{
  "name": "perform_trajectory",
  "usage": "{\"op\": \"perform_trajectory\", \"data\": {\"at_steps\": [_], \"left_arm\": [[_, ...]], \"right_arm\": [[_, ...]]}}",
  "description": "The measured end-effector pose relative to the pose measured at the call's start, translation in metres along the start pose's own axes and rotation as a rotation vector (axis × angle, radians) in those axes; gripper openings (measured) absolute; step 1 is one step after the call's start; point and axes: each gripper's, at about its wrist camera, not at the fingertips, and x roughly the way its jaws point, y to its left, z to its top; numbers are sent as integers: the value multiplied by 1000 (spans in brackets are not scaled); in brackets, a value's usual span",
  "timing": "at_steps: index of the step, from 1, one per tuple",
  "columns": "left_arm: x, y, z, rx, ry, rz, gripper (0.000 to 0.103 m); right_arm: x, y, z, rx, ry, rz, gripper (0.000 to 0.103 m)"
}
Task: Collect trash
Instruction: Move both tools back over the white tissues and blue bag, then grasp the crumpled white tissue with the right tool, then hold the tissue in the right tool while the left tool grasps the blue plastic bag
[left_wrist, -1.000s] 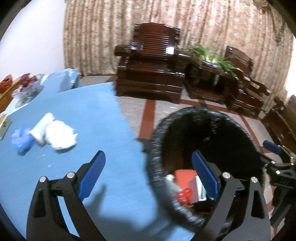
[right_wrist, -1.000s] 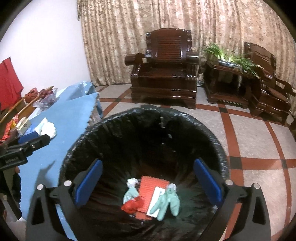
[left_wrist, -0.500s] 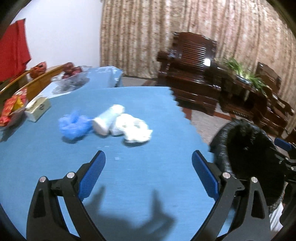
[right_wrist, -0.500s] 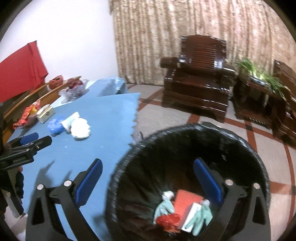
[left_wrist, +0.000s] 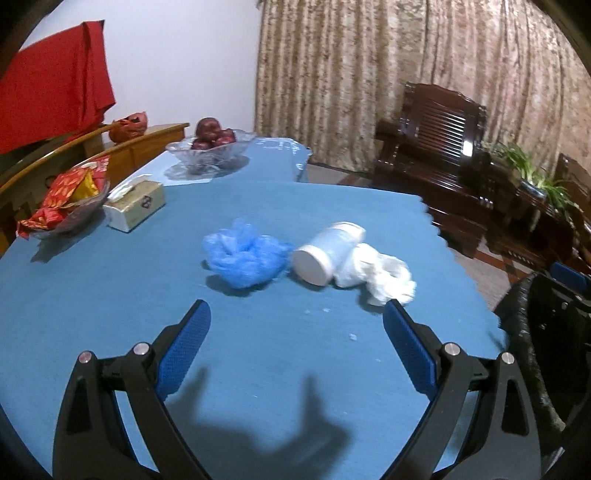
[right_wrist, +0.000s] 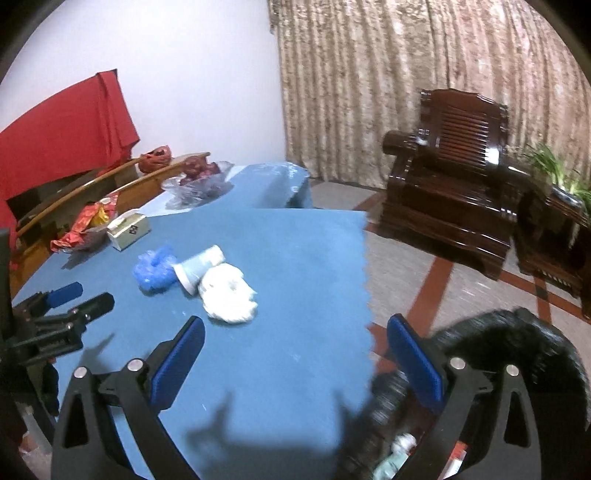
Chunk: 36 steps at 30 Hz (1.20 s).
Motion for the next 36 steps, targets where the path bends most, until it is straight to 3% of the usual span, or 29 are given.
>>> {"op": "perform_trajectory", "data": {"at_steps": [12,20,25,27,30,36], "left_arm": [[33,38,-1,-30,20,61,92],[54,49,0,-49,42,72,92],[65,48,0,-55,57,69,92],[68,46,-1,-55,62,67,92],[70,43,-1,-56,66,63,92],[71,35,-2,-50,72,54,92]], "right_arm": [[100,42,-1,-38,98,52,97],[142,53,-1,-47,167,79,97],[158,59,-2,-74,219,108,86],[161,59,-3,-68,237,128,68],[158,56,-5,-67,244,145,55],[145,55,-6,-83,221,149,46]]}}
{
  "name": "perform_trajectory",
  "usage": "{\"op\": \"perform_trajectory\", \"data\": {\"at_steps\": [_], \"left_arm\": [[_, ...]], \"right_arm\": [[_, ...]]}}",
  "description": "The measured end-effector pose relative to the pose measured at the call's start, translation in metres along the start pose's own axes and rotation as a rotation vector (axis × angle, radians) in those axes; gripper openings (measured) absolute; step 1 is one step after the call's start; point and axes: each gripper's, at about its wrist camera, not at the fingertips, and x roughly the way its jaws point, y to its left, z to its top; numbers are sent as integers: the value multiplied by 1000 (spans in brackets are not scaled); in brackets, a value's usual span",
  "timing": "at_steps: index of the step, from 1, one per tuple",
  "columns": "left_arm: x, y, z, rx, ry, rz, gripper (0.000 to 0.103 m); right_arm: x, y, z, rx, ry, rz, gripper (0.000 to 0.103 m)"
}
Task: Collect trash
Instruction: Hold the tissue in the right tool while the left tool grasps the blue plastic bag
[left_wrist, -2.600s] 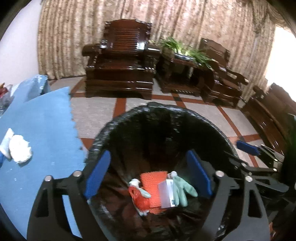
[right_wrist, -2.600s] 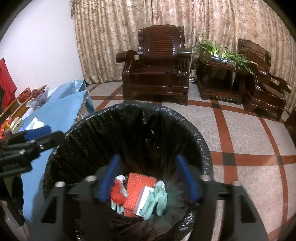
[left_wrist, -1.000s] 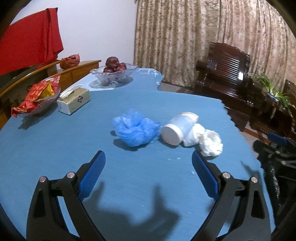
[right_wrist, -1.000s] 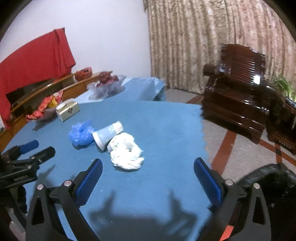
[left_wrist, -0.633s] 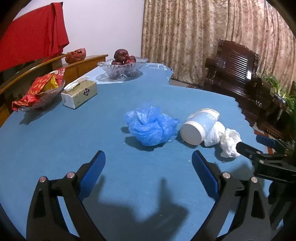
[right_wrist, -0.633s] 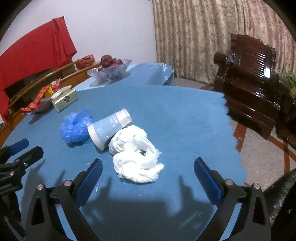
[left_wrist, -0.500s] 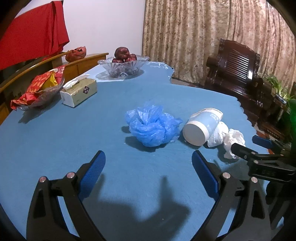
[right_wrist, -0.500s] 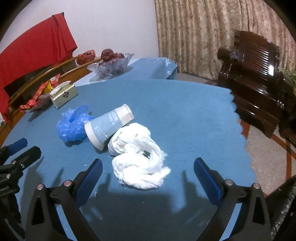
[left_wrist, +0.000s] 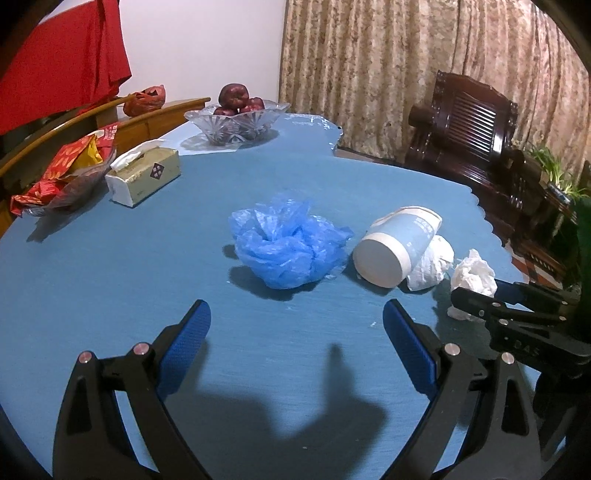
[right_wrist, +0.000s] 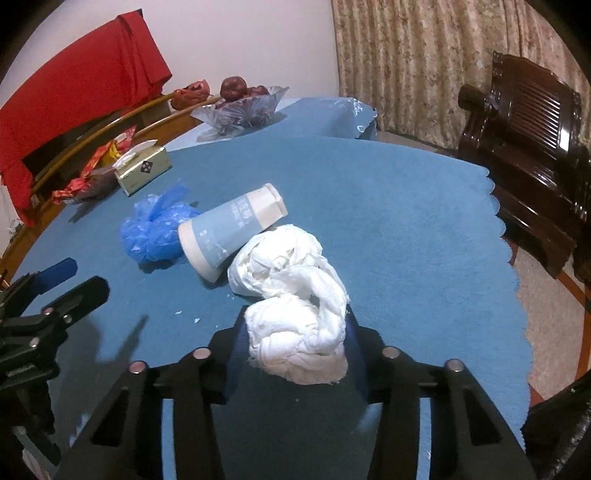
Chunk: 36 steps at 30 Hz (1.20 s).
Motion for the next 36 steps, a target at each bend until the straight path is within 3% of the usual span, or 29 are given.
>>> {"op": "perform_trajectory", "data": {"at_steps": [15,19,22,27,32,36], "left_arm": [[9,-33,12,38,-24,-58,91],[23,-44,19,44,-4,-107,73],[30,-51,22,42,6,-128,68],[24,-46,23,24,-11,-96,72],[21,-18,26,-5,-34,-1,76],[36,3,34,-38,-12,30,77]], "right_arm": [[-26,-34,9,89,-54,-37,45],[-24,-37,11,95,-59,-39,45],[-22,-40,10,99,-56,-39,45],[-23,-42,9,106,-58,-30,45],[-18,-36,15,97,-67,-20,45],[-13,-31,20,89,-68,-16,45]]}}
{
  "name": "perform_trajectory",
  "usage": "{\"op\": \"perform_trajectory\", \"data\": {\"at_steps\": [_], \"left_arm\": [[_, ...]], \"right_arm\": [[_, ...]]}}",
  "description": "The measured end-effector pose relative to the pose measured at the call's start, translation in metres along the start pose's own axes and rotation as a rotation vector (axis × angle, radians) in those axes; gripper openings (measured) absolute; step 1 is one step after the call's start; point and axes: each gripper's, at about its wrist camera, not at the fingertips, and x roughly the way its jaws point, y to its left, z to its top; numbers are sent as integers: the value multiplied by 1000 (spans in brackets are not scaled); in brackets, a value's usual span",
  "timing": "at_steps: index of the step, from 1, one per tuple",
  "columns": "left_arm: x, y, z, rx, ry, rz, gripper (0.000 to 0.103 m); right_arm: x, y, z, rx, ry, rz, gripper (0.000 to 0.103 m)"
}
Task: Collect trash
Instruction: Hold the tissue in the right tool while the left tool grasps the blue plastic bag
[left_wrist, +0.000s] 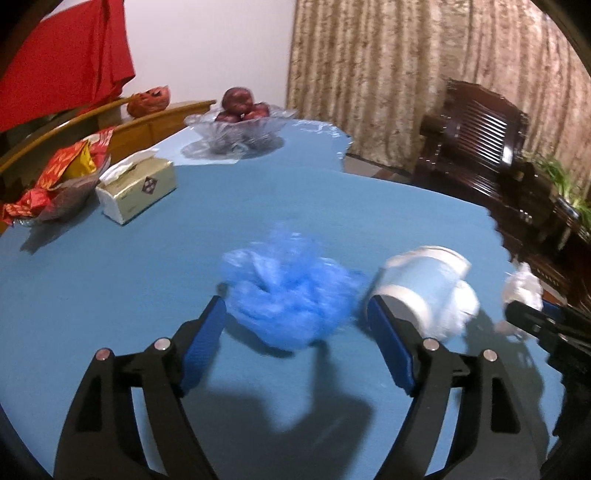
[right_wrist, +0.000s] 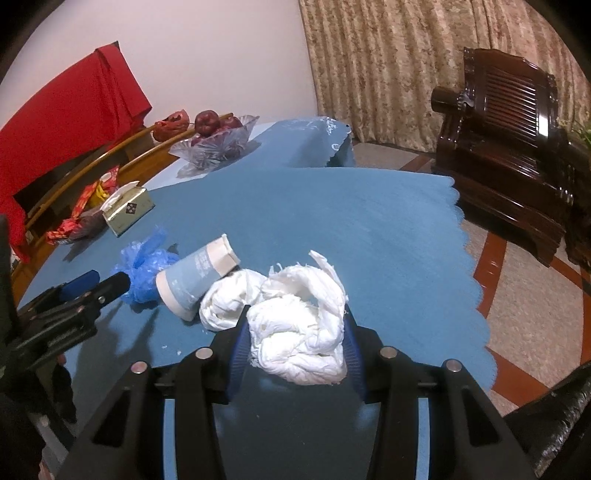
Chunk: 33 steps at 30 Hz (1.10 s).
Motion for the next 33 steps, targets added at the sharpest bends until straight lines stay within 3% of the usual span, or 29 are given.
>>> {"op": "perform_trajectory", "data": {"at_steps": [7,9,11,25,33], "left_arm": [[40,6,7,16,94,-10,76],[44,3,4,14,113,-51,56],[44,0,2,23,115,-57,46],[-33,-11,-5,18,29,-73,29],[-78,-27,-16,30,3,-123,17]], "right_arm": [[3,3,1,-8,13,-5,46],[2,4,1,-15,13,-9,45],[0,3,0,-16,13,-11,45],[-45,6,0,-2,-44,3,45],[-82,10,-6,-10,-77,5,45]]}}
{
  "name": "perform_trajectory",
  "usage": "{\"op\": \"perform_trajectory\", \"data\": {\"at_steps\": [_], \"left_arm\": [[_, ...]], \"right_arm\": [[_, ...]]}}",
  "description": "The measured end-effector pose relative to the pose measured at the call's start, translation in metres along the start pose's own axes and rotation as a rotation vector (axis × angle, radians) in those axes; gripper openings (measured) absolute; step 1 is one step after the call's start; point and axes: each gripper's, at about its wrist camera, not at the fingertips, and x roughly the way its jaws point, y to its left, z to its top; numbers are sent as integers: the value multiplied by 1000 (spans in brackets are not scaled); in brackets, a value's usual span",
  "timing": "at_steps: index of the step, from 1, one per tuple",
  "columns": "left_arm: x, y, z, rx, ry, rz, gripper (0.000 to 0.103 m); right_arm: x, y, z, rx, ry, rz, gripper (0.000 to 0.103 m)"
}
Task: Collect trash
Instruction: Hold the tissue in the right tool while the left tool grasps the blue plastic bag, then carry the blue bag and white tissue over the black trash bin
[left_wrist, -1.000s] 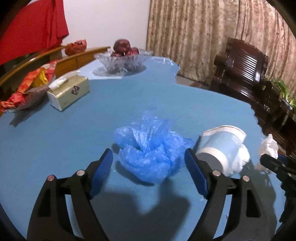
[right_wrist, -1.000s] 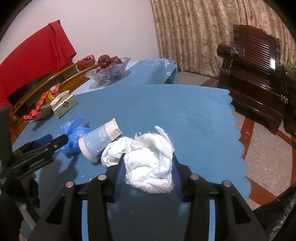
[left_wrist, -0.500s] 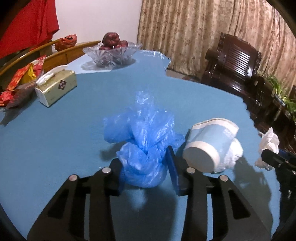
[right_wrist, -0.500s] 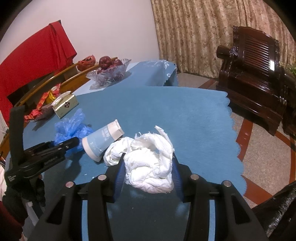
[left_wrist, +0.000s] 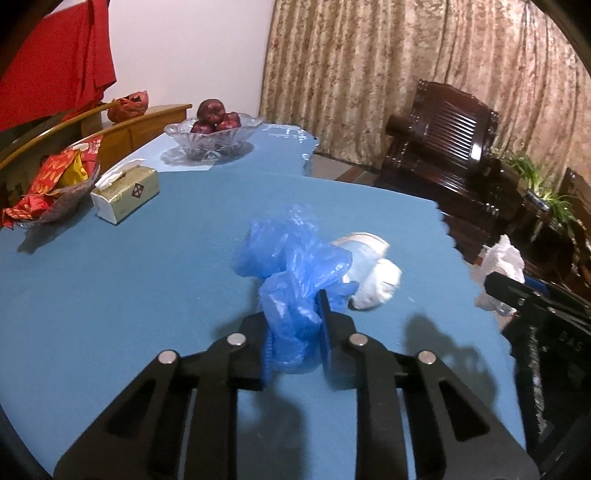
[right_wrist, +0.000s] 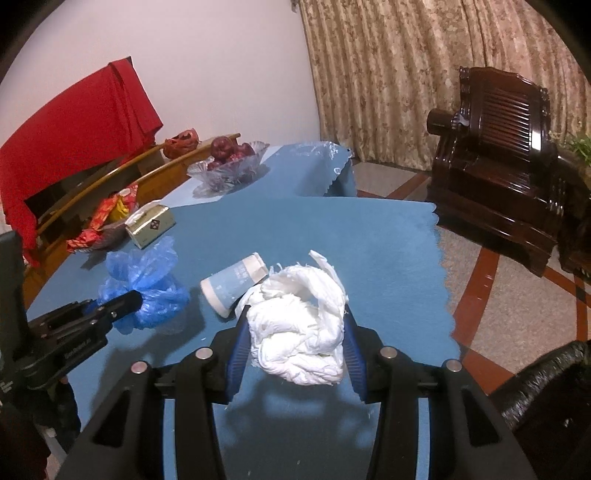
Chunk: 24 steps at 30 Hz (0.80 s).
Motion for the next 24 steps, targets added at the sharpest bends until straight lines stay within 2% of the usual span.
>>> {"op": "perform_trajectory", "data": {"at_steps": [6,11,18,24], "left_arm": [[-28,-17,-3,13,-23,-43,13],[-52,-48,-3,47,-53,-98,12],[-66,-101,-10,115,-54,-176,12],[-68,-148,-25,171,-33,-246,12]], "right_arm": [[-30,1,-8,9,-20,-5,45],[-68,-10,-16,43,-58,-24,45],[-117,-32,-26,55,-91,-96,45],[-149,-66,-46,106,-90,-183,45]]}}
